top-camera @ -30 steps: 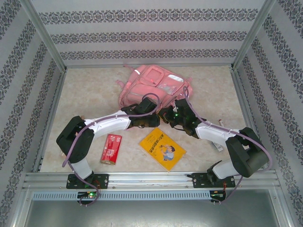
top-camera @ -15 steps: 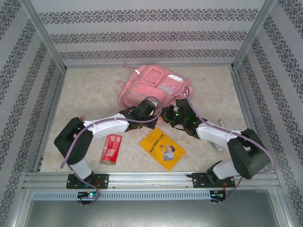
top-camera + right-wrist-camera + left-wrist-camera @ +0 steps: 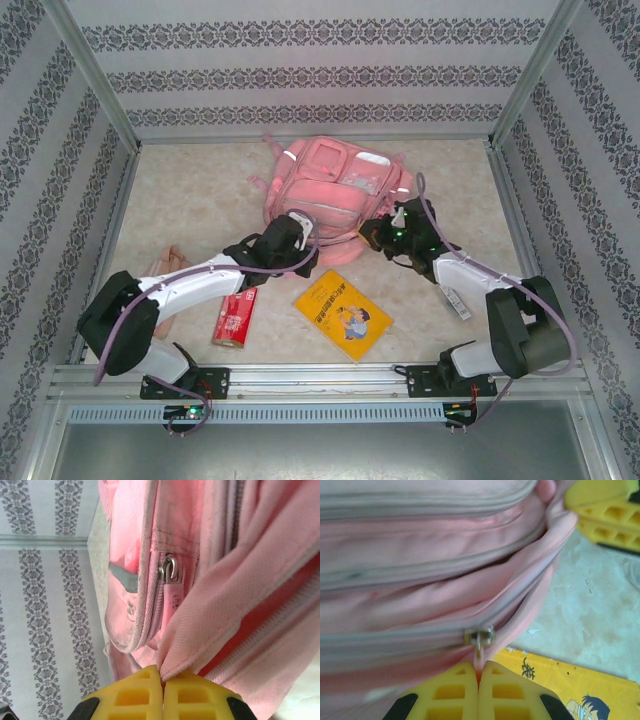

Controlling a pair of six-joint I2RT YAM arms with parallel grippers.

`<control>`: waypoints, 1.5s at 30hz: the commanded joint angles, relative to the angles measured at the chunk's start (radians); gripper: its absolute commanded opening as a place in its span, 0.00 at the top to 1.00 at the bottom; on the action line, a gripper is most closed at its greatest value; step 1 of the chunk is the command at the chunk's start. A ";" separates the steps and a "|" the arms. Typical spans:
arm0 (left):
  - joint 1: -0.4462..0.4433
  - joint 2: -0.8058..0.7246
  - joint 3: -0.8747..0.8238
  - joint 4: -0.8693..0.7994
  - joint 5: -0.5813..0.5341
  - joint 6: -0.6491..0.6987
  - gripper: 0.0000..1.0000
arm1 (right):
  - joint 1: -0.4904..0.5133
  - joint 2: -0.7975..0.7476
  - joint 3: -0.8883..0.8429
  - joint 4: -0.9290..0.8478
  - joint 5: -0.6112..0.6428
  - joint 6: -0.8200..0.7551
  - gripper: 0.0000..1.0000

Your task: Pack the student bag

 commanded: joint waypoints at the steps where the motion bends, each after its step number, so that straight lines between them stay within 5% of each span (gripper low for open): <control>1: 0.033 -0.069 -0.011 -0.092 -0.006 0.039 1.00 | -0.075 0.064 0.026 0.008 -0.063 -0.112 1.00; 3: 0.040 -0.077 -0.022 -0.096 0.008 0.050 1.00 | -0.102 0.112 0.055 0.010 -0.127 -0.124 0.98; 8: 0.041 -0.036 -0.011 -0.058 0.166 0.034 1.00 | -0.119 0.117 0.060 0.016 -0.174 -0.109 0.61; 11: 0.039 0.013 0.020 -0.058 0.223 0.007 1.00 | -0.117 0.010 0.030 -0.148 -0.062 -0.062 0.44; 16: 0.030 0.083 0.038 -0.015 0.264 -0.042 1.00 | -0.002 -0.170 0.014 -0.480 0.151 0.087 0.34; 22: 0.016 0.125 0.049 -0.006 0.264 -0.057 1.00 | 0.227 -0.182 0.059 -0.552 0.296 0.282 0.30; 30: 0.016 0.072 0.029 -0.055 0.182 -0.014 0.99 | 0.260 0.007 0.151 -0.487 0.253 0.314 0.31; 33: 0.016 0.074 0.040 -0.082 0.151 -0.036 0.52 | 0.269 0.034 0.170 -0.473 0.254 0.313 0.32; 37: 0.015 0.091 0.082 -0.120 0.138 -0.097 0.43 | 0.272 0.034 0.167 -0.471 0.278 0.299 0.33; 45: -0.026 0.137 0.146 -0.164 0.053 -0.174 0.41 | 0.272 0.034 0.143 -0.472 0.315 0.296 0.34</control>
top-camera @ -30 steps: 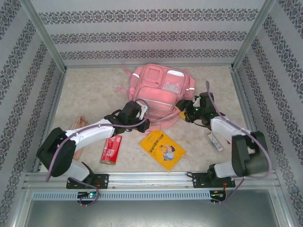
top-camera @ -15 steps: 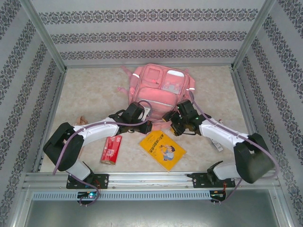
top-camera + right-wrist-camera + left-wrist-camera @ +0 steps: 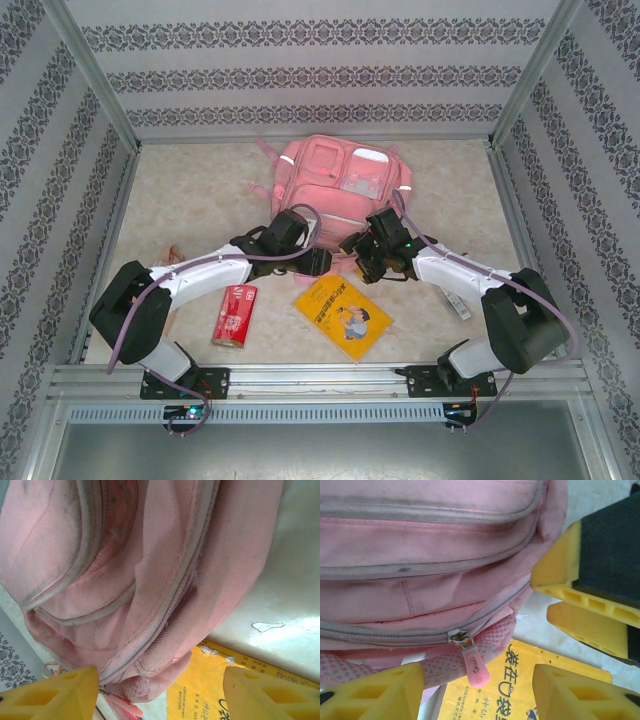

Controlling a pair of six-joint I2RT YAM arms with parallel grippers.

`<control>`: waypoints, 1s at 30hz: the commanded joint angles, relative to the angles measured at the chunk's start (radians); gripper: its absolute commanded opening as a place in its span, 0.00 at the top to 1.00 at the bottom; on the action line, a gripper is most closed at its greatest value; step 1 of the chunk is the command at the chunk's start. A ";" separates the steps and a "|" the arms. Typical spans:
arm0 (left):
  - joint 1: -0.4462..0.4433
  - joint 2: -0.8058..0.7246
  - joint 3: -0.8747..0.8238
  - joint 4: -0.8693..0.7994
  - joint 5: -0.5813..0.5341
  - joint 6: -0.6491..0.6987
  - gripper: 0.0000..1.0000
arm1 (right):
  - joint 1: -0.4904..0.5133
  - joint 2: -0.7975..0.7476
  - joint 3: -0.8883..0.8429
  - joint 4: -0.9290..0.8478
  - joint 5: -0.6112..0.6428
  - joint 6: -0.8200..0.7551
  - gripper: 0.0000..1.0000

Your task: Pack the student bag

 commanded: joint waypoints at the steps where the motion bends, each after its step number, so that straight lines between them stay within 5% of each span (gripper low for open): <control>1: -0.051 0.063 0.071 -0.068 -0.058 -0.058 0.41 | 0.006 0.016 -0.003 0.025 0.044 0.015 0.34; 9: -0.091 0.158 0.141 -0.157 -0.156 -0.127 0.42 | 0.005 0.079 0.024 0.092 0.018 0.032 0.35; 18: -0.091 0.158 0.150 -0.247 -0.297 -0.186 0.67 | 0.006 0.159 0.031 0.145 0.006 0.046 0.39; 30: -0.091 0.145 0.078 -0.061 -0.079 -0.138 0.78 | 0.003 0.209 0.034 0.174 0.000 0.045 0.42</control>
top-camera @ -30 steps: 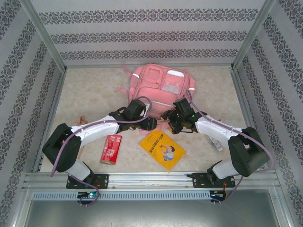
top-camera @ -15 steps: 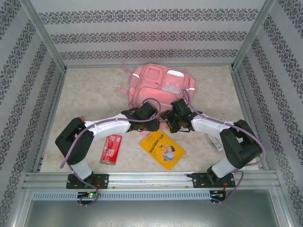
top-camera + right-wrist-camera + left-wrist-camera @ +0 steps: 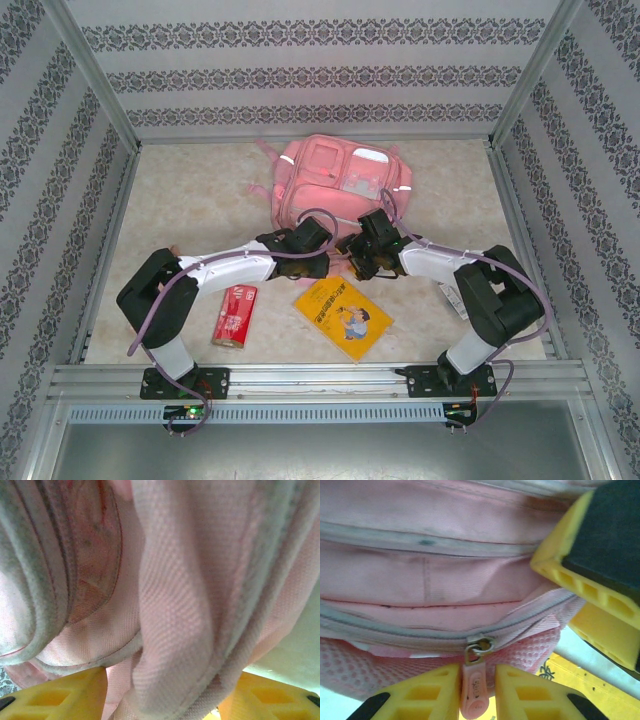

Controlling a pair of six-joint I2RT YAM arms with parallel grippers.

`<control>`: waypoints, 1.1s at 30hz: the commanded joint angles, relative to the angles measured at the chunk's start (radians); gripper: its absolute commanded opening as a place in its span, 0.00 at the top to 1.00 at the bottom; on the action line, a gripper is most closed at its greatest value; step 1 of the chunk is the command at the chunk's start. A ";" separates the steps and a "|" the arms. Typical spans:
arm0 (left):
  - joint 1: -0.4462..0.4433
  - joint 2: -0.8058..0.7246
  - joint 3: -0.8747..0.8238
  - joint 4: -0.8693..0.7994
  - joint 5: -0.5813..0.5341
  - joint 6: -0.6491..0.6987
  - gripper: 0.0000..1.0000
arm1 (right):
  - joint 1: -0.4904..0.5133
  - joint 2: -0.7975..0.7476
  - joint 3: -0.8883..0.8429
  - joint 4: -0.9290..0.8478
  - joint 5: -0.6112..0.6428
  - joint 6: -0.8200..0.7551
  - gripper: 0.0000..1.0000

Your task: Pack the student bag

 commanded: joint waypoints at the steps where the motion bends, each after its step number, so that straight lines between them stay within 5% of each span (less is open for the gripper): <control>1: -0.006 -0.010 -0.041 0.084 0.098 0.017 0.81 | 0.003 0.038 0.021 0.027 -0.008 0.020 0.42; 7: -0.005 -0.032 -0.056 0.076 0.086 0.040 1.00 | 0.006 0.051 0.021 0.039 -0.013 0.027 0.57; 11: 0.002 -0.076 -0.069 0.052 0.045 0.082 1.00 | 0.003 0.026 -0.001 0.036 0.022 0.021 0.81; 18: 0.067 -0.183 -0.124 0.016 -0.035 0.150 1.00 | -0.031 -0.008 -0.017 0.012 0.013 -0.061 0.94; 28: 0.135 -0.289 -0.243 0.025 -0.057 0.305 1.00 | -0.167 -0.054 -0.016 -0.086 -0.063 -0.296 0.93; 33: 0.132 -0.271 -0.279 0.140 0.178 0.229 1.00 | -0.252 -0.064 -0.003 -0.140 -0.092 -0.436 0.59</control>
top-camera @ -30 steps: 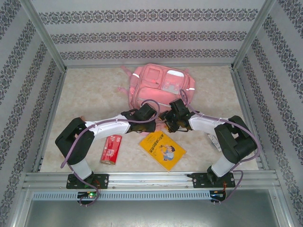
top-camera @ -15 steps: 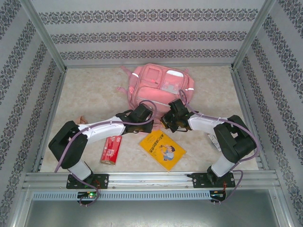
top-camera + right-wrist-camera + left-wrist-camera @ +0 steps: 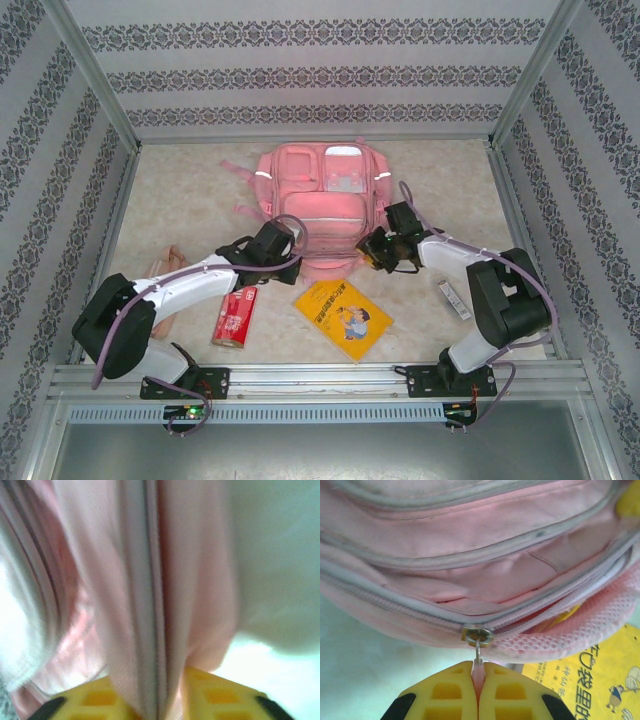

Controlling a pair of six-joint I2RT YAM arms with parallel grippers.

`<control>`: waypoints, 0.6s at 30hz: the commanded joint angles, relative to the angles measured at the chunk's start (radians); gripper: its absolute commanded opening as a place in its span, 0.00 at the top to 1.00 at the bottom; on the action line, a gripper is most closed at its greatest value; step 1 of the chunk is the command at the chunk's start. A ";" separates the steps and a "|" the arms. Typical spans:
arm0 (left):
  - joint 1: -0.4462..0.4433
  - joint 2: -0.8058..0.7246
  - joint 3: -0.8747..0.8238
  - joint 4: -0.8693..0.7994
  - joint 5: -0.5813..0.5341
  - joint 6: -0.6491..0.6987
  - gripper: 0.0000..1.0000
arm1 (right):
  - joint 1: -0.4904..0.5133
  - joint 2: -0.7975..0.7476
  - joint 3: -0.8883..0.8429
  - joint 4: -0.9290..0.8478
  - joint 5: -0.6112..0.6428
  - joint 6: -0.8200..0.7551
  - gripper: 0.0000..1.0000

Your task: Pack the student bag

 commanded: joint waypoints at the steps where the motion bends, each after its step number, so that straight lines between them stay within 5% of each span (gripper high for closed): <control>1: 0.008 -0.001 -0.024 0.108 0.182 -0.067 1.00 | -0.056 -0.034 0.014 -0.079 -0.002 -0.148 0.56; 6: -0.035 0.047 0.052 0.186 0.231 -0.126 1.00 | -0.039 -0.202 -0.022 -0.152 -0.026 -0.031 0.45; 13: -0.058 0.172 0.168 0.267 0.291 -0.184 1.00 | 0.194 -0.423 -0.029 -0.277 0.273 0.292 0.39; 18: -0.108 0.219 0.227 0.275 0.287 -0.172 1.00 | 0.268 -0.406 -0.053 -0.257 0.337 0.459 0.37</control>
